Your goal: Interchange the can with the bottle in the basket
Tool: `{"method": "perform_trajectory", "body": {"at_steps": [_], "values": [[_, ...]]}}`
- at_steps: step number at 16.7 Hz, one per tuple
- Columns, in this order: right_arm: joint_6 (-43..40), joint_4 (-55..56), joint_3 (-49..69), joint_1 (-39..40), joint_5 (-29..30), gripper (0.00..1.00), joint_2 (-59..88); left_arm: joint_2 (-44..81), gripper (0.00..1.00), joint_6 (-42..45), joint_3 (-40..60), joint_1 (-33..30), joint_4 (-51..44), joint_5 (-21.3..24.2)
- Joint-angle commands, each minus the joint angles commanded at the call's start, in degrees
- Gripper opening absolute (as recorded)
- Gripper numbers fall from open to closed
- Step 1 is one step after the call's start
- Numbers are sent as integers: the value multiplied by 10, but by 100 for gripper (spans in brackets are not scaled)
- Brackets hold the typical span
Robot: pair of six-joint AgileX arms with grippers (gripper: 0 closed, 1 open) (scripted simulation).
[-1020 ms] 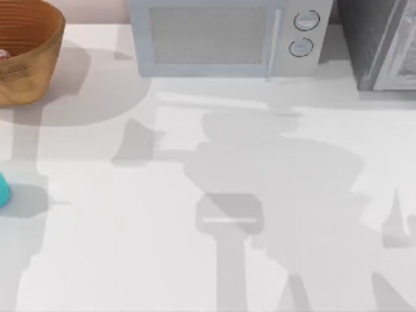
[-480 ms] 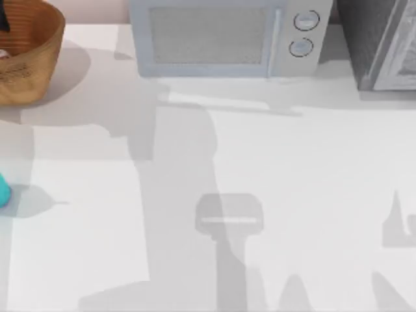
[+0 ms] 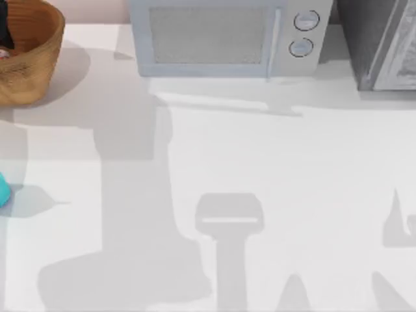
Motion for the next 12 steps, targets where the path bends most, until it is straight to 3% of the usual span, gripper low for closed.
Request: {"method": "perform_trajectory", "body": {"at_steps": [12], "values": [[0, 0, 0, 0, 0, 100, 0, 26, 100, -9, 4, -10, 22, -2]]}}
